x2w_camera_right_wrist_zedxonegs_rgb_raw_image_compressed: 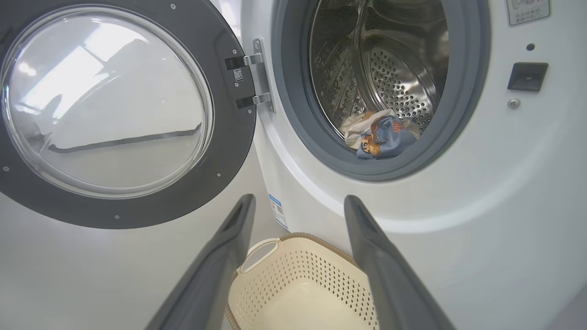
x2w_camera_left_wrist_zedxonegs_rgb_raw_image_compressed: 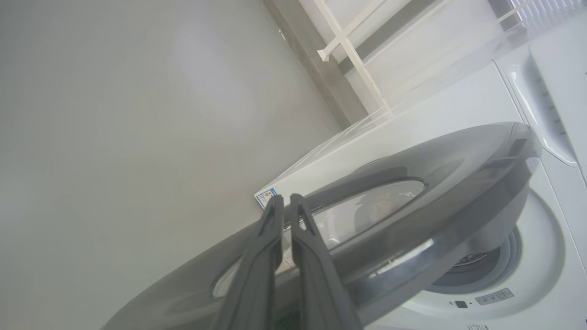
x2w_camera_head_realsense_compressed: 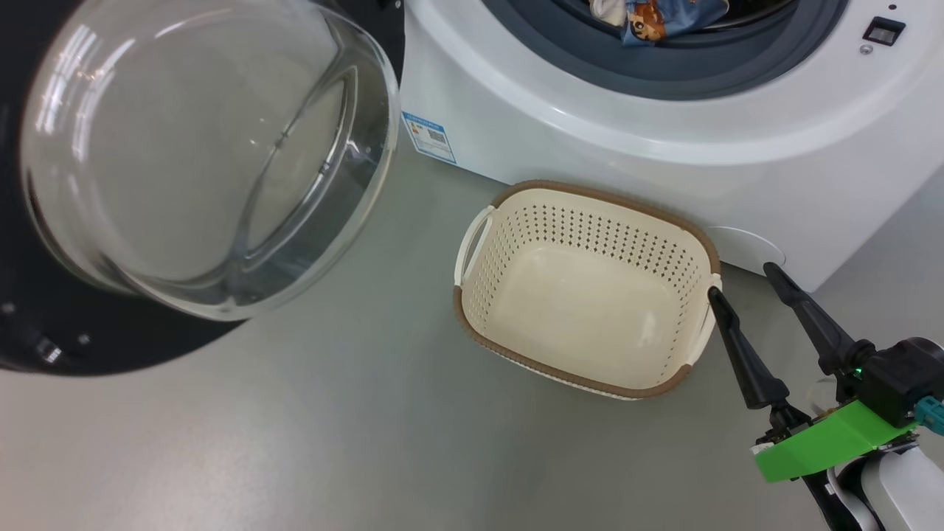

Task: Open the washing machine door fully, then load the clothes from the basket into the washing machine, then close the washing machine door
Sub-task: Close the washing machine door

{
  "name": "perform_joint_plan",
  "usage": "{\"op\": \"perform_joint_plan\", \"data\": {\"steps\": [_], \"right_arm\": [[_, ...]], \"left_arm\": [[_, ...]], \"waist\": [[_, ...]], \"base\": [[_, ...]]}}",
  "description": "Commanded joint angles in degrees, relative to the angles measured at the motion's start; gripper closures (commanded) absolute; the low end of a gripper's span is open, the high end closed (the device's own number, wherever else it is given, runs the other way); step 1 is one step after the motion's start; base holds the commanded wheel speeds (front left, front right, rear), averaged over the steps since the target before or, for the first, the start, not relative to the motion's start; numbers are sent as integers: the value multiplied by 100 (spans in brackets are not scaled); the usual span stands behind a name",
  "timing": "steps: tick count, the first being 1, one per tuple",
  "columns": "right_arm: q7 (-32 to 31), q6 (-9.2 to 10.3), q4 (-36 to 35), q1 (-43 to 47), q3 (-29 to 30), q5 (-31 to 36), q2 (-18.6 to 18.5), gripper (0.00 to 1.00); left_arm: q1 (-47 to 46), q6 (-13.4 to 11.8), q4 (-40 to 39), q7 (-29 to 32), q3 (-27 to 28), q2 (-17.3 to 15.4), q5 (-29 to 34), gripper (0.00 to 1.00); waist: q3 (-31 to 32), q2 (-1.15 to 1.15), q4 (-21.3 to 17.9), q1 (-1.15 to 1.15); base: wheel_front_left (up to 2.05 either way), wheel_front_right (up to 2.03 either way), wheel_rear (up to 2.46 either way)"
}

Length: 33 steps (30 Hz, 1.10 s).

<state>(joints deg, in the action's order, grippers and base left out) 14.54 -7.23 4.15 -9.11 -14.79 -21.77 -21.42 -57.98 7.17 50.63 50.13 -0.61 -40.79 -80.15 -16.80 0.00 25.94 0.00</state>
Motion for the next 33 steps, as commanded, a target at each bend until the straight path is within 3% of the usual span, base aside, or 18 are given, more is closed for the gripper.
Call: {"op": "perform_joint_plan", "data": {"steps": [1, 11, 33], "right_arm": [[46, -25, -131, 27, -89, -22, -12, 0], [46, -25, -103, 110, -52, -24, 75, 0], [46, -25, -137, 523, 245, 9, 317, 0]], "left_arm": [[172, 32, -177, 174, -6, -139, -49, 100], [321, 32, -528, 737, -100, -152, -282, 100], [1134, 32, -2217, 1670, -228, 13, -892, 100]], "waist": [[21, 0, -6, 0], [271, 0, -13, 0], [896, 0, -238, 0]], "base": [[0, 0, 0], [0, 0, 0], [0, 0, 0]]}}
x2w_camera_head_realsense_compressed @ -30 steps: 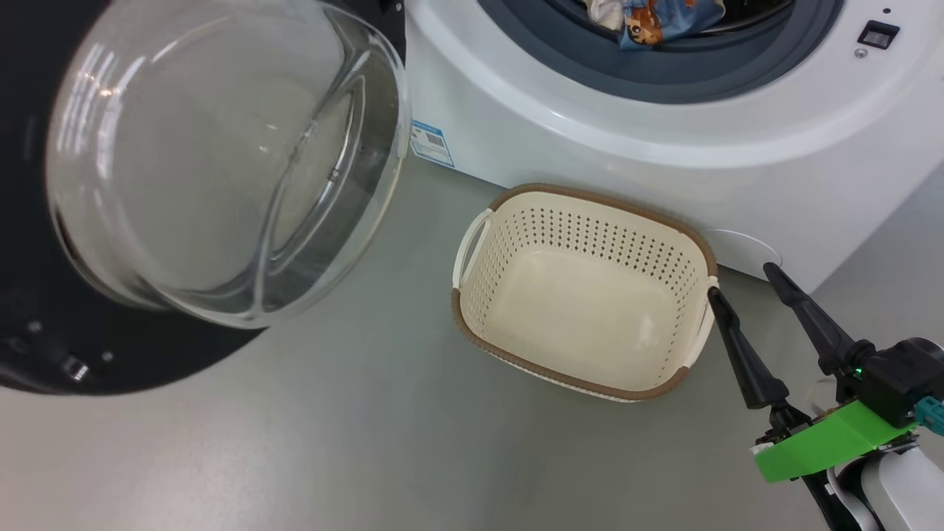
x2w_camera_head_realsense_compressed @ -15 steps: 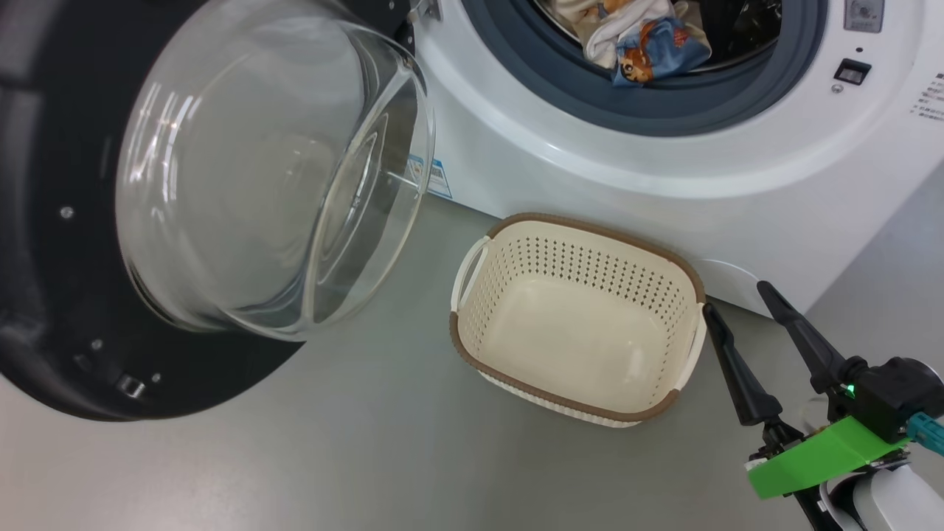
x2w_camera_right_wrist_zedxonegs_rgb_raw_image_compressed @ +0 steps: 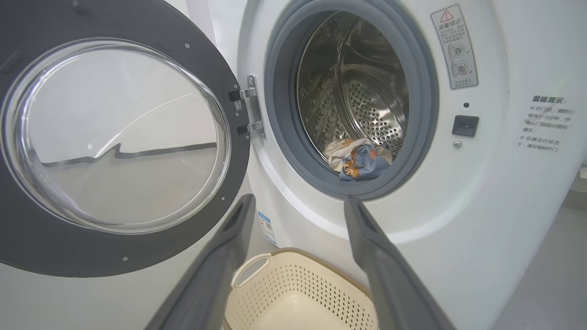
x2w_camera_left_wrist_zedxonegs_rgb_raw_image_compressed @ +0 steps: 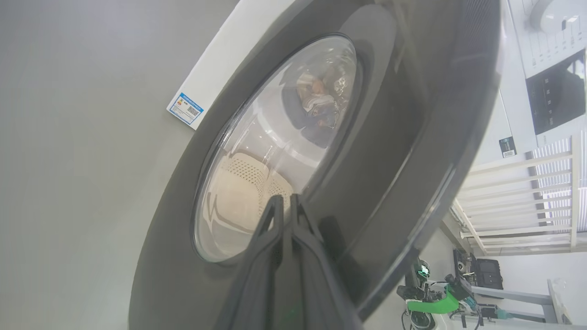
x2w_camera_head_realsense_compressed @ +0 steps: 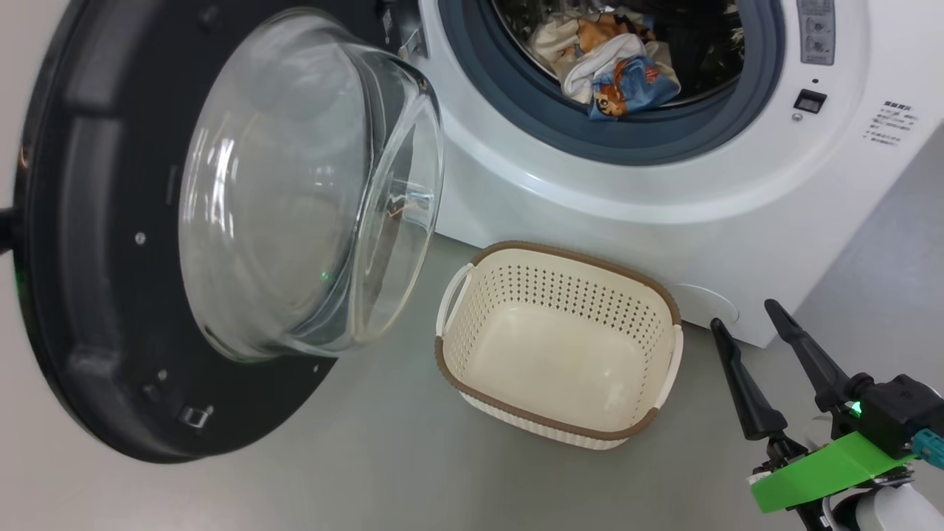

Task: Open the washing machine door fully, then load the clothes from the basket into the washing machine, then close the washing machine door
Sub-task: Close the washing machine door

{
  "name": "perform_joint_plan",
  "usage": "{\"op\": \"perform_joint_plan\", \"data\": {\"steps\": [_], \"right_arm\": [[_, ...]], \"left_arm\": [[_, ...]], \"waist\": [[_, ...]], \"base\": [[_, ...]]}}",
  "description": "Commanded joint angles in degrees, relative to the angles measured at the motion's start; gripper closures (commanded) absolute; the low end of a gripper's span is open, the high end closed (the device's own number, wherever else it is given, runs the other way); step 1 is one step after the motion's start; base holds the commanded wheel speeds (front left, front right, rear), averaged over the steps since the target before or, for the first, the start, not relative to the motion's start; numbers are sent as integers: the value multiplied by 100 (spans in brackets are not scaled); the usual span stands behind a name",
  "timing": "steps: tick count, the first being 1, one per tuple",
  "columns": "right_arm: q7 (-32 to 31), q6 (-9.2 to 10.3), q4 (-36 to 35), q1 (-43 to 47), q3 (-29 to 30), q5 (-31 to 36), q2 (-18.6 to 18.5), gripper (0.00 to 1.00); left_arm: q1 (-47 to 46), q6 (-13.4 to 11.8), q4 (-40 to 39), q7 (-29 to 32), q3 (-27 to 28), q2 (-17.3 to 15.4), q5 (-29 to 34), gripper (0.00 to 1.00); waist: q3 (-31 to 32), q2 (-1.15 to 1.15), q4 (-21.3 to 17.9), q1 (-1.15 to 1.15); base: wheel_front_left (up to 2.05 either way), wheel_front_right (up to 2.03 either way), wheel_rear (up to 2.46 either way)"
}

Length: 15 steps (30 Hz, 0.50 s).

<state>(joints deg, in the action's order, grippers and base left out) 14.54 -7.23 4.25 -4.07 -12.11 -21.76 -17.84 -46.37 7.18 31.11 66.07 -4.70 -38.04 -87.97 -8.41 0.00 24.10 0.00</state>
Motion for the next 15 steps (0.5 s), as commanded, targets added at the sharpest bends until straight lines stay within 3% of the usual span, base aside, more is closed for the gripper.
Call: {"op": "perform_joint_plan", "data": {"steps": [1, 15], "right_arm": [[46, -25, -150, 31, -3, 10, -32, 0], [46, -25, -167, 212, 158, 37, 84, 0]], "left_arm": [[4, 31, -346, 89, 185, -247, -133, 100], [387, 31, -1363, 203, 27, 79, -242, 100]], "waist": [[74, 0, -73, 0], [360, 0, -406, 0]], "base": [[0, 0, 0], [0, 0, 0]]}}
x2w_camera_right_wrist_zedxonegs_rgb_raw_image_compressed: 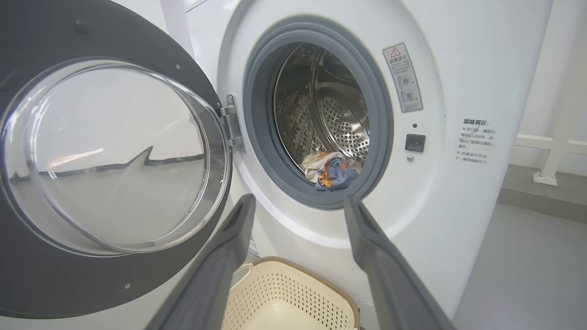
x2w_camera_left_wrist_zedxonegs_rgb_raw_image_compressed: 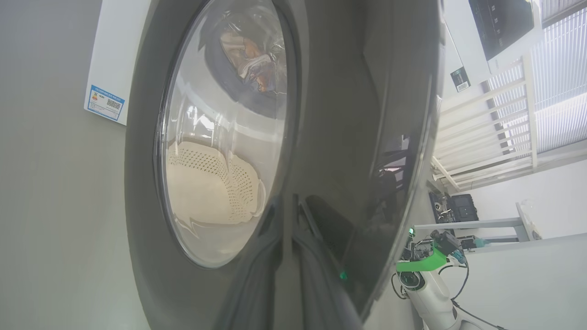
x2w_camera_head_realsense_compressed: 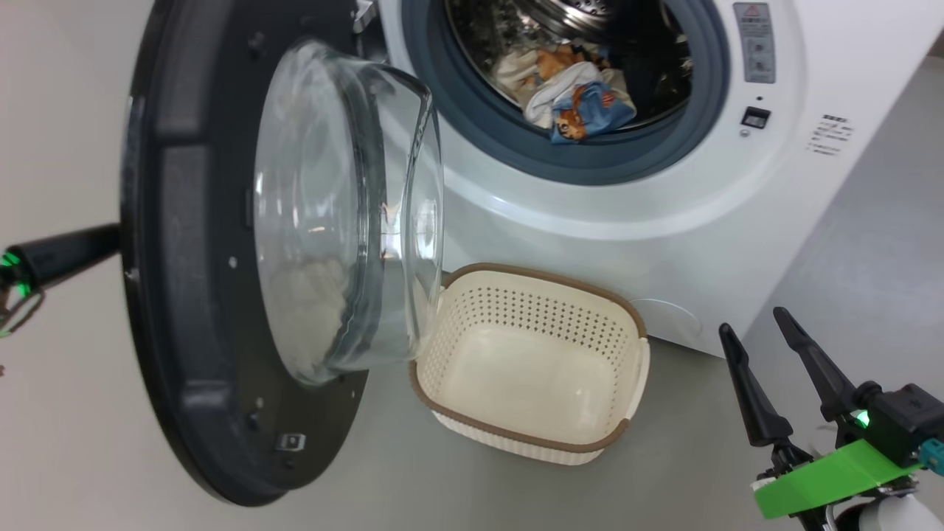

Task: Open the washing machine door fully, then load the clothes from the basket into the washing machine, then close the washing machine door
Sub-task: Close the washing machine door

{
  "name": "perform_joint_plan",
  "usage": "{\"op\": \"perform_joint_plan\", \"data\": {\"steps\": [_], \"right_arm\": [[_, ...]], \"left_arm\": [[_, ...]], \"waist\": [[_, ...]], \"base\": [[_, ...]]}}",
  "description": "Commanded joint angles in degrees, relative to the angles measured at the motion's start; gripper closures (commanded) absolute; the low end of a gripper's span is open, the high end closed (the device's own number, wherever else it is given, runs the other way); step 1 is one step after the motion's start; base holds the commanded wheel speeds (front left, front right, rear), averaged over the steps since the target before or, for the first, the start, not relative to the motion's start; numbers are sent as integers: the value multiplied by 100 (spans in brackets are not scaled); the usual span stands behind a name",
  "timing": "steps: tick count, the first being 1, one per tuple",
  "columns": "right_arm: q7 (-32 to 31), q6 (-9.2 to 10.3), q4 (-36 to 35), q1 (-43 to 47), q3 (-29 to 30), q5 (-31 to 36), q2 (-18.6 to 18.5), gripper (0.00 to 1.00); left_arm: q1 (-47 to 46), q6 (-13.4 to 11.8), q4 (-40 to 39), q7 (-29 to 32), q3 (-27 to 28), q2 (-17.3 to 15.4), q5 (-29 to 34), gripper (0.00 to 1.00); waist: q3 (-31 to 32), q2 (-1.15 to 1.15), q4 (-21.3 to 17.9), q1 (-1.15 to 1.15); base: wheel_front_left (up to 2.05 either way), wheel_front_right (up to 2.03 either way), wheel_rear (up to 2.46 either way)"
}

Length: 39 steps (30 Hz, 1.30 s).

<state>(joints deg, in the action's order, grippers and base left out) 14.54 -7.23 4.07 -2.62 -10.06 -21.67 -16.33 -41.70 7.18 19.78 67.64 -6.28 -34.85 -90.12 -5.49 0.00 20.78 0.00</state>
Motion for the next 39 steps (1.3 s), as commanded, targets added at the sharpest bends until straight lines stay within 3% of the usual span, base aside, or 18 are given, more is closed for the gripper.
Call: {"op": "perform_joint_plan", "data": {"steps": [1, 22, 39], "right_arm": [[46, -25, -151, 82, -39, 31, -56, 0], [46, -25, -176, 242, 87, 57, 78, 0], [46, -25, -176, 464, 191, 71, 117, 0]], "left_arm": [[-55, 31, -283, 42, 173, -216, -25, 100], [103, 31, -980, -189, -82, 233, 159, 100], [240, 31, -686, -842, -121, 335, 686, 100]], "waist": [[88, 0, -113, 0], [213, 0, -978, 0], [528, 0, -2057, 0]], "base": [[0, 0, 0], [0, 0, 0], [0, 0, 0]]}}
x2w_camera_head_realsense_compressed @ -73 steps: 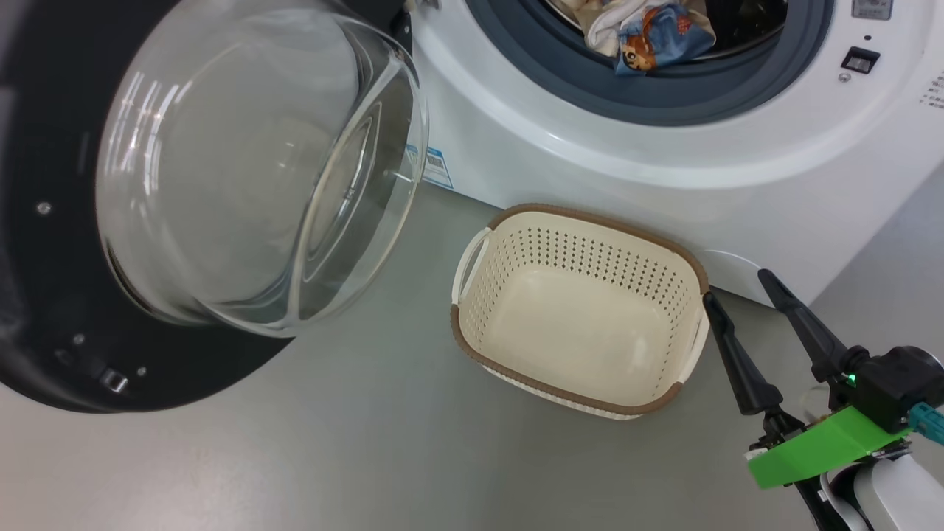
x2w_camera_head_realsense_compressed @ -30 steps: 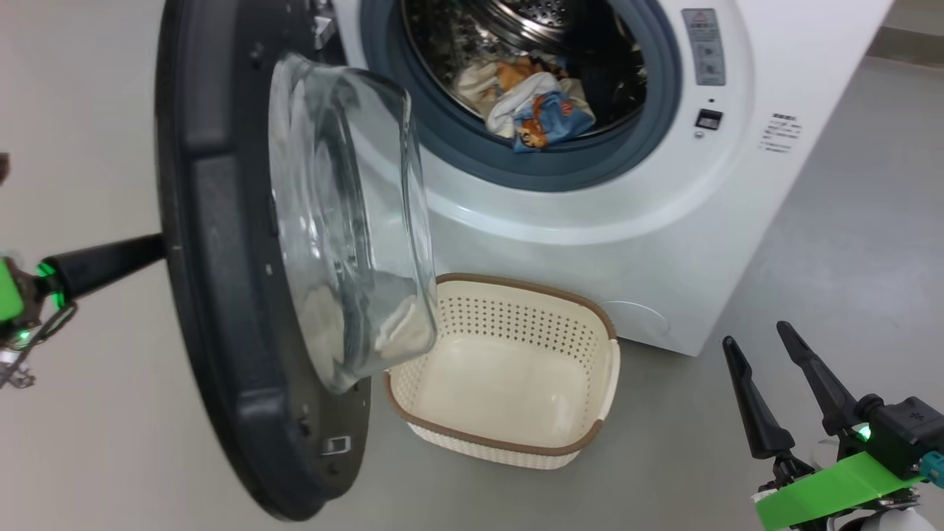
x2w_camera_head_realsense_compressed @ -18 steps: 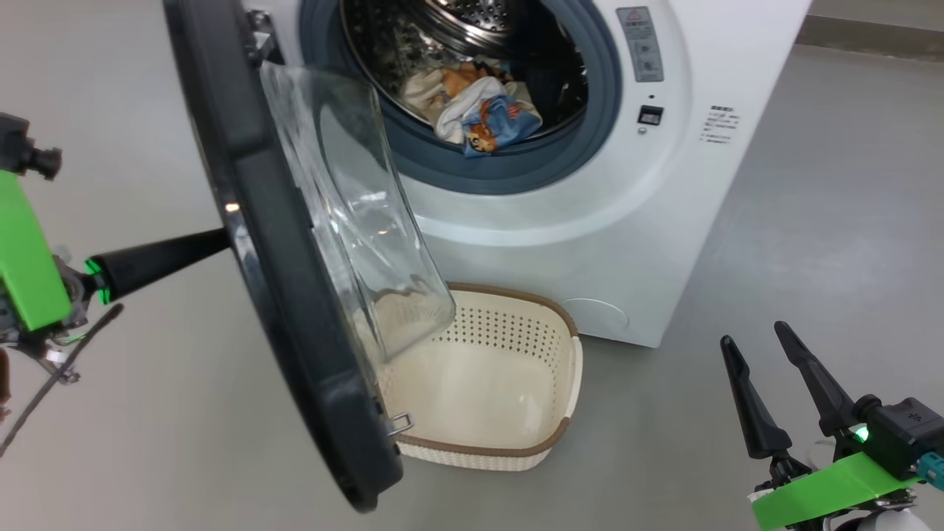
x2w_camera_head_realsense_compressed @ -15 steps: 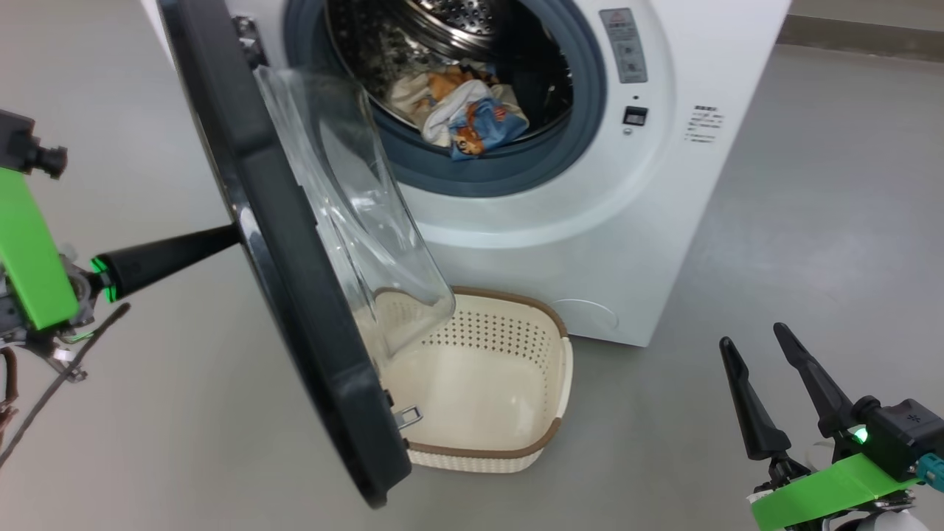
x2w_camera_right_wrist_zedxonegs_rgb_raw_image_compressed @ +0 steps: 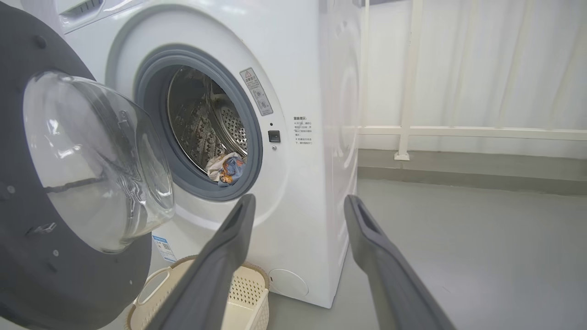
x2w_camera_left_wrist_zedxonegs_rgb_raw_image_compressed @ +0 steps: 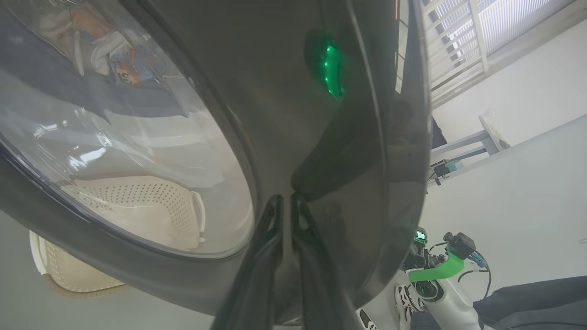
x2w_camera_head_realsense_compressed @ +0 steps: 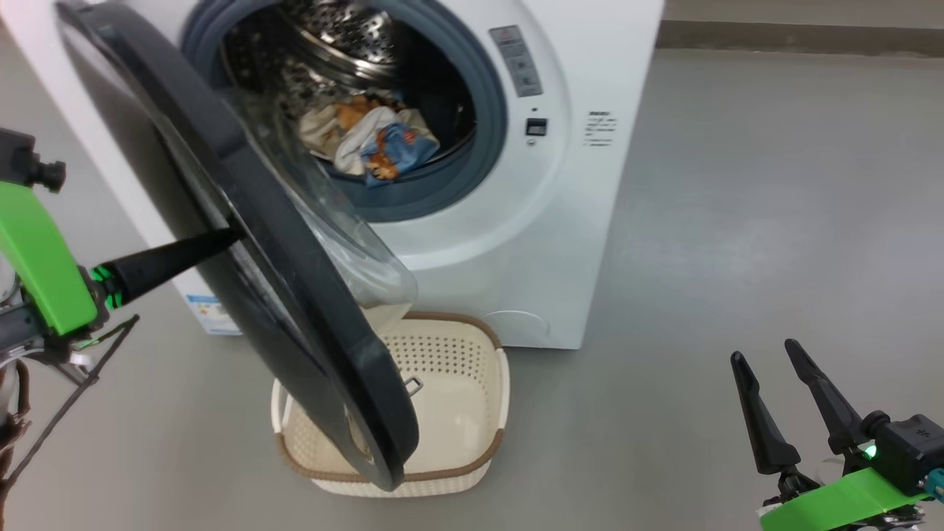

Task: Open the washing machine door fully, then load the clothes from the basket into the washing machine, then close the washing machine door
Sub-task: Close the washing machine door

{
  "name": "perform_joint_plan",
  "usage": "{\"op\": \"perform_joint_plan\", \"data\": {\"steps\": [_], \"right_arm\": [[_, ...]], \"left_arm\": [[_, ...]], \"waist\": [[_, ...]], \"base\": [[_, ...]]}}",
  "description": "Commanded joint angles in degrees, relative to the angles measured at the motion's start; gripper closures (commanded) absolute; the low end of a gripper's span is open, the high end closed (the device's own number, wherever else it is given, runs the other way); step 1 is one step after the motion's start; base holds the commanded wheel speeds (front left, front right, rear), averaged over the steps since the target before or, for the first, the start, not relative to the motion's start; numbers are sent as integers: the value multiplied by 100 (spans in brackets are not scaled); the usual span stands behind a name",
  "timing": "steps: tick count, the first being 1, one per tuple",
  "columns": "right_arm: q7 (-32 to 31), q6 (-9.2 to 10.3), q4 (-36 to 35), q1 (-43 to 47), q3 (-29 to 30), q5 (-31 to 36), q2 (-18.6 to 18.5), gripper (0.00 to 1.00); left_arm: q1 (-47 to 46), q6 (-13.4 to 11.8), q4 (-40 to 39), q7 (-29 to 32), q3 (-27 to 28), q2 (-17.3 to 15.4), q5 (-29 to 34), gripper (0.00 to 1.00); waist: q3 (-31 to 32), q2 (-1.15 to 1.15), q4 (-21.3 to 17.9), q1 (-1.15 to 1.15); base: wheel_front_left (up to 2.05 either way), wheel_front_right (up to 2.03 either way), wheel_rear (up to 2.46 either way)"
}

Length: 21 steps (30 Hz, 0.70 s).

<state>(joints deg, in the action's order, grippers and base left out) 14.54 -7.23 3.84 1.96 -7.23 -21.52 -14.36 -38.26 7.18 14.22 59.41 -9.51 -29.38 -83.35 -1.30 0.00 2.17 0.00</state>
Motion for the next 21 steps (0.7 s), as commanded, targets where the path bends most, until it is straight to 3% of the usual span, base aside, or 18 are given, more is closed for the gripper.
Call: {"op": "perform_joint_plan", "data": {"steps": [1, 13, 21], "right_arm": [[46, -25, -158, 23, -82, 57, -82, 0], [46, -25, -198, 245, 26, 52, -122, 0], [46, -25, -227, 300, 113, 48, -153, 0]], "left_arm": [[-95, 31, -104, -62, 207, -214, 33, 100], [31, 31, 146, -418, 340, -297, 88, 100], [76, 31, 185, -548, 335, -340, 89, 100]], "waist": [[130, 0, -265, 0], [304, 0, -912, 0], [297, 0, -987, 0]], "base": [[0, 0, 0], [0, 0, 0], [0, 0, 0]]}}
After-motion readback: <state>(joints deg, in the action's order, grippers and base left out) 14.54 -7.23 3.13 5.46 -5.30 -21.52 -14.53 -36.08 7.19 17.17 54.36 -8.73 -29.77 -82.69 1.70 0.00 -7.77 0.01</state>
